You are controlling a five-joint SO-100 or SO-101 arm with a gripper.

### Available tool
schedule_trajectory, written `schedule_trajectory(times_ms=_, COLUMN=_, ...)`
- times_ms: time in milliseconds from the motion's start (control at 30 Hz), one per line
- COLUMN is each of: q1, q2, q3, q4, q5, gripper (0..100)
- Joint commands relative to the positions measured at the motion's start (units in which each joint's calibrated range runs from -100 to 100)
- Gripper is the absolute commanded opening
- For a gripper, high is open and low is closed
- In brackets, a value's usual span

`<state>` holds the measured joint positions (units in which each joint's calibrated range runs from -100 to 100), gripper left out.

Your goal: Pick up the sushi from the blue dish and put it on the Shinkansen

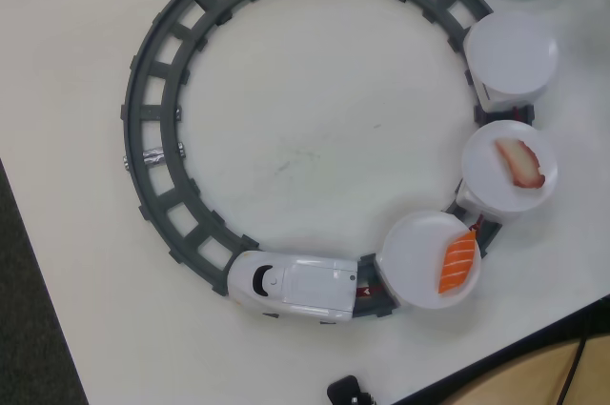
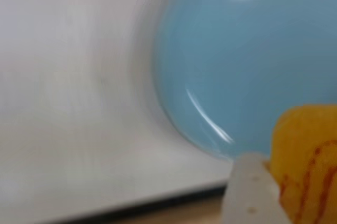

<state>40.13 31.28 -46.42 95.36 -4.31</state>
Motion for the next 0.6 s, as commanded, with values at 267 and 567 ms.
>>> schedule_trajectory(times_ms=267, q1=-25.6, q2=-28.3, q3=21.2, q4=2.8, q5=4.6, gripper=2)
schedule_trajectory(times_ms=567, q1=-33.4, q2=-28.4, q3=34.2, q4=-0.3, q5=4.1, gripper=2)
